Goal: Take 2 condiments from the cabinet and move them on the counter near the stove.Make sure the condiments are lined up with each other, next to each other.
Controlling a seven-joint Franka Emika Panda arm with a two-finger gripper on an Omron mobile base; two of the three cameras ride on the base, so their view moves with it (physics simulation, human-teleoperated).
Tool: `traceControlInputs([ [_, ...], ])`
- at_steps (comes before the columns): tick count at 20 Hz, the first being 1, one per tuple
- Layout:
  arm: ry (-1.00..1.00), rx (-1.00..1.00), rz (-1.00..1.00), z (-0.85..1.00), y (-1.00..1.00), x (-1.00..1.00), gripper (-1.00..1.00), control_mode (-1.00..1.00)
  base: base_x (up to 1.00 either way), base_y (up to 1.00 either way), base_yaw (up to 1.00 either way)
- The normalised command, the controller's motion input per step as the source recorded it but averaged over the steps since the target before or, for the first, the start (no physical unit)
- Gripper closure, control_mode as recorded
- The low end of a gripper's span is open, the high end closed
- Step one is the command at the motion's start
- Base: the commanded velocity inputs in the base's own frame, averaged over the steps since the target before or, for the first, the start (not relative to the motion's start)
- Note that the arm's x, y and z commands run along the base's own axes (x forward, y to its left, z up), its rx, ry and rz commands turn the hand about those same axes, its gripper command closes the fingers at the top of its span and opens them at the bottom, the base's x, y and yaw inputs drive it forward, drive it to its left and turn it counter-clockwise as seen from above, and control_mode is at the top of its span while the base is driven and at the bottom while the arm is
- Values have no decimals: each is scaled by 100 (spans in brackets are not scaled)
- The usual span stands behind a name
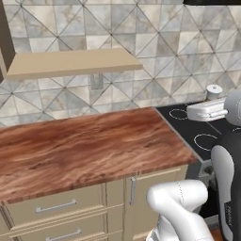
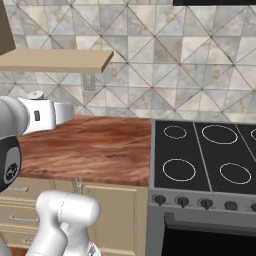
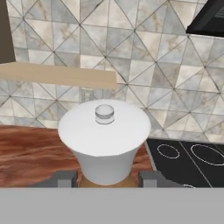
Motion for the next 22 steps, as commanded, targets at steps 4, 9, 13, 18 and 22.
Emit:
traceControlInputs([
  [4,0,0,0,0,0,0,100,100,42,-29,0],
  [9,0,0,0,0,0,0,100,100,48,-22,0],
  [13,0,0,0,0,0,0,100,100,51,-16,0],
  [18,0,0,0,0,0,0,100,100,50,-17,0],
  [22,0,0,0,0,0,0,100,100,18,0,0],
])
